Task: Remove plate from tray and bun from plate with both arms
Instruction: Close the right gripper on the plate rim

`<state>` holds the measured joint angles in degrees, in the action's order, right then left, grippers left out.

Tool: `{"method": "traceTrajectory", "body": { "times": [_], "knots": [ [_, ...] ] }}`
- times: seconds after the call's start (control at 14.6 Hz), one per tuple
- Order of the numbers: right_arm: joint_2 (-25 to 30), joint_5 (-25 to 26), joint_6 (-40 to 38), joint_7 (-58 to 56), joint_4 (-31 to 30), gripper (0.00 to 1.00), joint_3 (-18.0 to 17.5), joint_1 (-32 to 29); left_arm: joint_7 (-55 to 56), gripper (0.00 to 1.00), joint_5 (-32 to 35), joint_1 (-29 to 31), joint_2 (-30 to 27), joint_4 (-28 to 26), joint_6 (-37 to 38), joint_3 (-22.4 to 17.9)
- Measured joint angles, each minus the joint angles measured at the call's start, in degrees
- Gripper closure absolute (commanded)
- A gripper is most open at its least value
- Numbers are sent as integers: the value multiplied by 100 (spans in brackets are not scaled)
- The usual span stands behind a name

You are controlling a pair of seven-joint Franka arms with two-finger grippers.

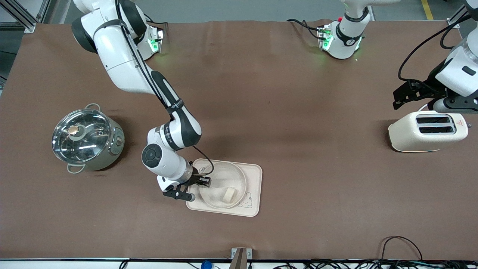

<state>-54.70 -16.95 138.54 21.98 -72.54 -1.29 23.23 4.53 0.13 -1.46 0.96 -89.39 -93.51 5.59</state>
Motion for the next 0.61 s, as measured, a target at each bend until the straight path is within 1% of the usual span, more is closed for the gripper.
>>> {"method": "traceTrajectory", "body": {
  "times": [0.07,0.27,0.34,0.48,0.61],
  "knots": [
    [-9,-1,0,-132,0,99,7,-43,0,0,0,0,0,0,0,0],
    [-15,-13,-1,-309,2,100,-2,-130,0,0,0,0,0,0,0,0],
    [-12,-113,15,-305,22,100,-22,-130,0,0,0,0,0,0,0,0],
    [24,-617,-24,-316,51,100,-77,-111,0,0,0,0,0,0,0,0],
    [202,-819,-276,-321,-25,100,-108,-80,0,0,0,1,0,-1,0,0]
  ]
}}
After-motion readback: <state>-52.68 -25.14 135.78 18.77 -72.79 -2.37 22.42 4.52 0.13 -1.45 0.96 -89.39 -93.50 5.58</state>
